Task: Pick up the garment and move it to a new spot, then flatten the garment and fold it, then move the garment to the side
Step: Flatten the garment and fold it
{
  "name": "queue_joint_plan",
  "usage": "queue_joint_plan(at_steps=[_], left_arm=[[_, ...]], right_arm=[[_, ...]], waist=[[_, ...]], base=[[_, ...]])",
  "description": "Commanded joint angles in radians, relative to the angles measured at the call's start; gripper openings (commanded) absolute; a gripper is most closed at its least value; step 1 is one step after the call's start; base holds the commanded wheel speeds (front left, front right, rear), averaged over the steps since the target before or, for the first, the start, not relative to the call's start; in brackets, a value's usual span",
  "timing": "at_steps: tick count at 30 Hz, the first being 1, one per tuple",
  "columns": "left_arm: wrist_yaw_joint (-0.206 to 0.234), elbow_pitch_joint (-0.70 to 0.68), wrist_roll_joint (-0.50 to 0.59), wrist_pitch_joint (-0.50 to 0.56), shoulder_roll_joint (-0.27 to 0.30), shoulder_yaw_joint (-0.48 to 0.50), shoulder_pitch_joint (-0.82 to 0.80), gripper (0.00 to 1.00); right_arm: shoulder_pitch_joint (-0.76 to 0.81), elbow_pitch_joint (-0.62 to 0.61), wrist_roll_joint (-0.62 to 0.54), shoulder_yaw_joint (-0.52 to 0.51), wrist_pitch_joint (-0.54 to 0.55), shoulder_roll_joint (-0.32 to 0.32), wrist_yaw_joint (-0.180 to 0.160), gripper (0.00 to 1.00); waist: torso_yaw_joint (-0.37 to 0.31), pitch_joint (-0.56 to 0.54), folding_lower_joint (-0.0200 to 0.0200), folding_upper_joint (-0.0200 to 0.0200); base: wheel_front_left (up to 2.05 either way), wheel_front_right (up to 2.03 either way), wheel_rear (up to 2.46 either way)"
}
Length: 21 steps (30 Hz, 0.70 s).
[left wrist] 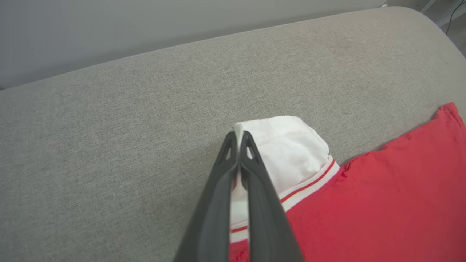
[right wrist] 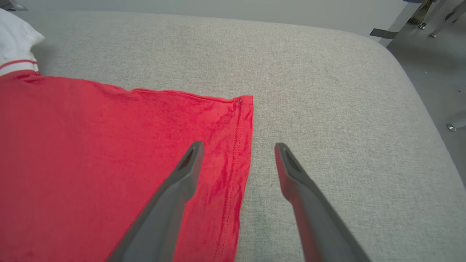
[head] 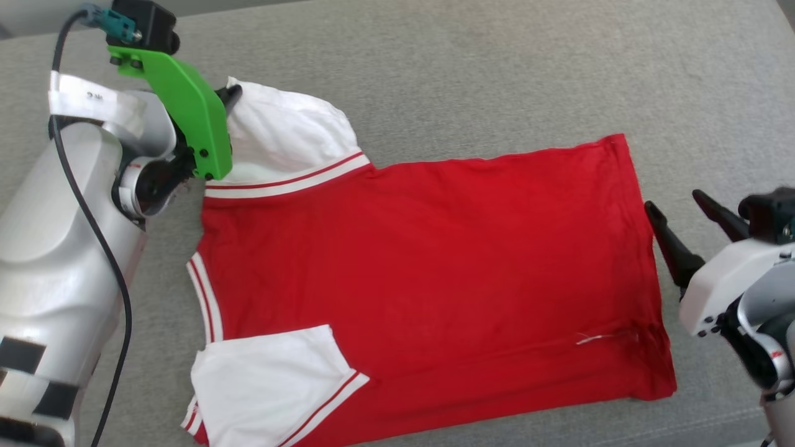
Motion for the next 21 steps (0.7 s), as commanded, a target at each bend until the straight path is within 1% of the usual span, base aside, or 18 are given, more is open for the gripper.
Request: queue_joint_plan(at_steps=[1,4,8,10,13,14,17,21], left_arm=[[0.018,-0.047,-0.013,0.011,0.015,0.004,0.040,0.00],[0.058,-0.175,-0.023,0.032,0.038,0.010,0.097,0.00],[0.110,-0.346,-0.020,0.060,0.075,0.007,0.170,0.00],[0.135,-0.426,-0.015,0.071,0.092,0.006,0.203,0.00],[0.170,-0.523,-0.005,0.081,0.113,0.007,0.240,0.00],[0.189,-0.579,-0.001,0.085,0.122,0.007,0.259,0.00],[0.209,-0.645,0.007,0.088,0.130,0.005,0.277,0.00],[0.225,-0.700,0.014,0.088,0.134,0.002,0.292,0.00]], right_arm=[[-0.037,0.006,0.017,0.007,0.049,-0.020,-0.001,1.00],[-0.084,0.029,0.059,0.021,0.174,-0.065,-0.001,1.00],[-0.156,0.070,0.121,0.038,0.305,-0.112,-0.001,1.00],[-0.192,0.092,0.135,0.048,0.357,-0.135,-0.001,1.00],[-0.242,0.134,0.150,0.053,0.420,-0.149,-0.001,1.00],[-0.273,0.162,0.145,0.062,0.449,-0.161,-0.001,1.00],[-0.316,0.196,0.139,0.079,0.468,-0.173,-0.001,1.00],[-0.360,0.239,0.129,0.106,0.477,-0.181,-0.001,1.00]], waist=[[0.050,-0.028,0.0001,-0.0001],[0.072,-0.020,0.0001,-0.0001],[0.098,0.005,0.0001,-0.0001],[0.110,0.020,0.0001,-0.0001],[0.124,0.042,0.0001,-0.0001],[0.133,0.056,0.0001,-0.0001],[0.149,0.076,0.0001,-0.0001],[0.164,0.095,0.0001,-0.0001]], base=[[0.00,0.00,0.00],[0.00,0.00,0.00],[0.00,0.00,0.00],[0.00,0.00,0.00],[0.00,0.00,0.00],[0.00,0.00,0.00],[0.00,0.00,0.00],[0.00,0.00,0.00]])
